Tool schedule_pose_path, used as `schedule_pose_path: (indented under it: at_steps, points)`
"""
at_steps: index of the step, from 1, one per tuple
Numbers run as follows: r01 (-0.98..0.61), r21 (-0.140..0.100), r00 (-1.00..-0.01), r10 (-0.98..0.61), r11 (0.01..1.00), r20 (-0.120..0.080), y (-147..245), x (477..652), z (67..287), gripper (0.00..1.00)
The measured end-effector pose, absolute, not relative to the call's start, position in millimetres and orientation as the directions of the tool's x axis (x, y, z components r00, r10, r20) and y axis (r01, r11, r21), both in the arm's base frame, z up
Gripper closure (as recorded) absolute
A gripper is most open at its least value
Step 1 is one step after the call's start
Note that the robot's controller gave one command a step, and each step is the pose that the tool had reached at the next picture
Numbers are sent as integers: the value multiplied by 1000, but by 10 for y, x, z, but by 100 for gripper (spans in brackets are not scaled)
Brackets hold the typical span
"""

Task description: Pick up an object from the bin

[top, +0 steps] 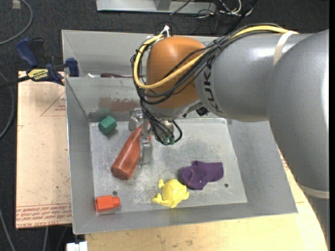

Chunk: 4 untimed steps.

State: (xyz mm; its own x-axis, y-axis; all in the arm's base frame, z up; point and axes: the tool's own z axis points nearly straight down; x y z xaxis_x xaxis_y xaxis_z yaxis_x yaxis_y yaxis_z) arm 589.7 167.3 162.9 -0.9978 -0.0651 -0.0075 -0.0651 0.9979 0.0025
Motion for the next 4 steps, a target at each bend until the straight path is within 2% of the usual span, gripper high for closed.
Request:
schedule_pose_path:
  at_steps: [1, 2, 3, 4]
  points:
    - [-85, 3, -996, -85, 996, -8, 1669, 5887, 1475, 0]
    - [-57, 5, -998, -57, 998, -15, 1724, 6210, 1649, 100]
    - [-55, 5, -998, -55, 998, -11, 1719, 6197, 1627, 0]
    - [-55, 5, -998, -55, 998, -11, 1719, 6197, 1627, 0]
